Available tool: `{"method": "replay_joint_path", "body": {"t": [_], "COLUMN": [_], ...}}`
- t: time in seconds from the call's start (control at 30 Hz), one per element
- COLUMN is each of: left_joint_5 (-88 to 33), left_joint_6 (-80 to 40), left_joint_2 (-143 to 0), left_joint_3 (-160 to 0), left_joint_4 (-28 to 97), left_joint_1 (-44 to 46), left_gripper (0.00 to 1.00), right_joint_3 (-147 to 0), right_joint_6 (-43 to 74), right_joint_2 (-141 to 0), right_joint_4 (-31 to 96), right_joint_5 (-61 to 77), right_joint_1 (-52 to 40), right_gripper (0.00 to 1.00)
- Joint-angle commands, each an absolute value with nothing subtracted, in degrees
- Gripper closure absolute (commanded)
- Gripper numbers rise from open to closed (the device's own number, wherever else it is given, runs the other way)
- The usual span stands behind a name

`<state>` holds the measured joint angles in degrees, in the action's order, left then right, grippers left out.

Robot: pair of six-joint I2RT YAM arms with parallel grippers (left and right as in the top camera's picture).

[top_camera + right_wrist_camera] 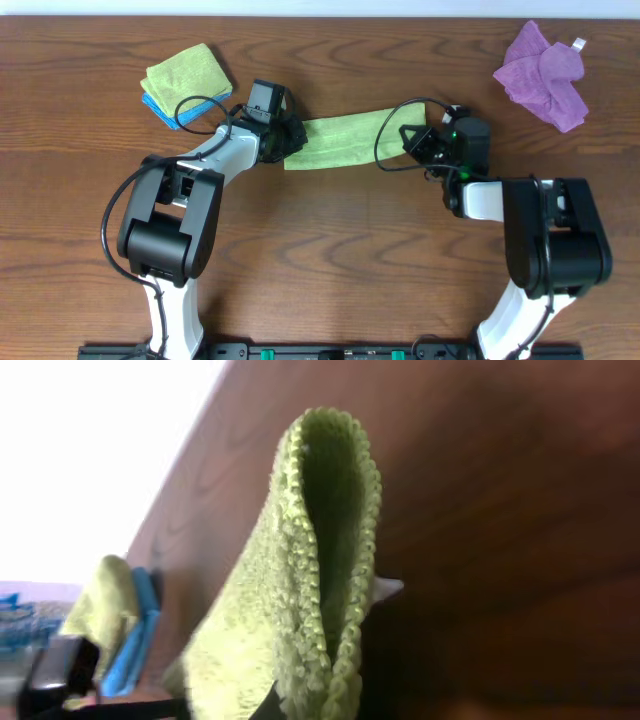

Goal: Fold the cloth
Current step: 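Regrasp the strip ends with both grippers and stretch it straight, then fold the right end of the strip toward the left gripper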

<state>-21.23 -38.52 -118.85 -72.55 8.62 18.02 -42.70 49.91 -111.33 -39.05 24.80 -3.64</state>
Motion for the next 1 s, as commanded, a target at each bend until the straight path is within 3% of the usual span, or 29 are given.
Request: {"method": "replay_joint_path", "body": {"t": [0.0, 0.3, 0.63, 0.97], "left_joint_5": [-21.7, -21.7, -21.7, -22.0], "left_joint_6": [-37.2, -37.2, -37.0, -36.6], "left_joint_2": [-120.6, -120.6, -120.6, -120.6], "left_joint_3": [-74.1, -75.9, -75.9, -75.9], "left_joint_4": [9.5, 9.9, 10.3, 10.5], "left_joint_1": [17.9, 17.9, 17.9, 17.9], "left_gripper": [0.94, 0.94, 0.94, 0.94], "right_joint_3": [-43.5, -47.5, -60.3, -61.7], "right_joint_6": [48.6, 47.7, 36.8, 35.4], "right_joint_2": [-106.9, -104.8, -104.8, -106.3], "right_joint_4": [-39.1, -34.6, -15.4, -13.0], "right_joint_5": [26.2, 26.4, 23.8, 21.1], "right_joint_1": [-5.0, -11.6, -18.4, -23.1], "right_gripper": [0.99, 0.99, 0.99, 0.99]}}
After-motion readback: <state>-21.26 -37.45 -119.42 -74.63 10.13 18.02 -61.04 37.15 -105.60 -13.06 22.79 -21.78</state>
